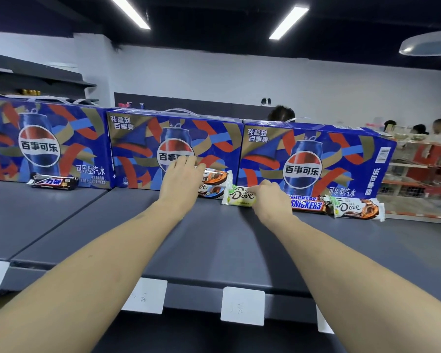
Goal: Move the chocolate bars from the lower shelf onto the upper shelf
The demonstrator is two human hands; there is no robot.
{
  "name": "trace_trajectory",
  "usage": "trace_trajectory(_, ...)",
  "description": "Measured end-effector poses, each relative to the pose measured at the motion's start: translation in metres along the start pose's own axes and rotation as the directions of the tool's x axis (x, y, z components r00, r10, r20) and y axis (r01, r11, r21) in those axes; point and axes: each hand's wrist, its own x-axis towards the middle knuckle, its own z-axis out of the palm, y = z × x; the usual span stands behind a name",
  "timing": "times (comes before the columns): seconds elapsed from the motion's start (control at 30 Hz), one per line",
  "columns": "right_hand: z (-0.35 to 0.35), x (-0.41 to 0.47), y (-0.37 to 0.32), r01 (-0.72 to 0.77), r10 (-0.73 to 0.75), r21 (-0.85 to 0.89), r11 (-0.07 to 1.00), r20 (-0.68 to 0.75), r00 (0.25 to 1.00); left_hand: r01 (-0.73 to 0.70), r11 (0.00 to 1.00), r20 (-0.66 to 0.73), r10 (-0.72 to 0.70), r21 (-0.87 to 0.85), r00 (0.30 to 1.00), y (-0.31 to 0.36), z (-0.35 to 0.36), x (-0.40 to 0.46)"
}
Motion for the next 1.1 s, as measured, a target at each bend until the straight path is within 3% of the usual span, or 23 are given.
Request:
trace_trajectory(0.67,0.005,0.003,0.003,-0.029,0.03,0.028,0.999,-0.064,0.998,-0.006,0.993,-0.003,0.006,-0.12,1.0,0.001,0.009,0.003)
trace_trajectory(1.1,-0.008,-0.024,-0.023,-0.059,0.062,0.058,0.997,-0.054,0.997,0.024,0.981,0.081,-0.009,-0.191,0.997,-0.004,-0.011,-0.019)
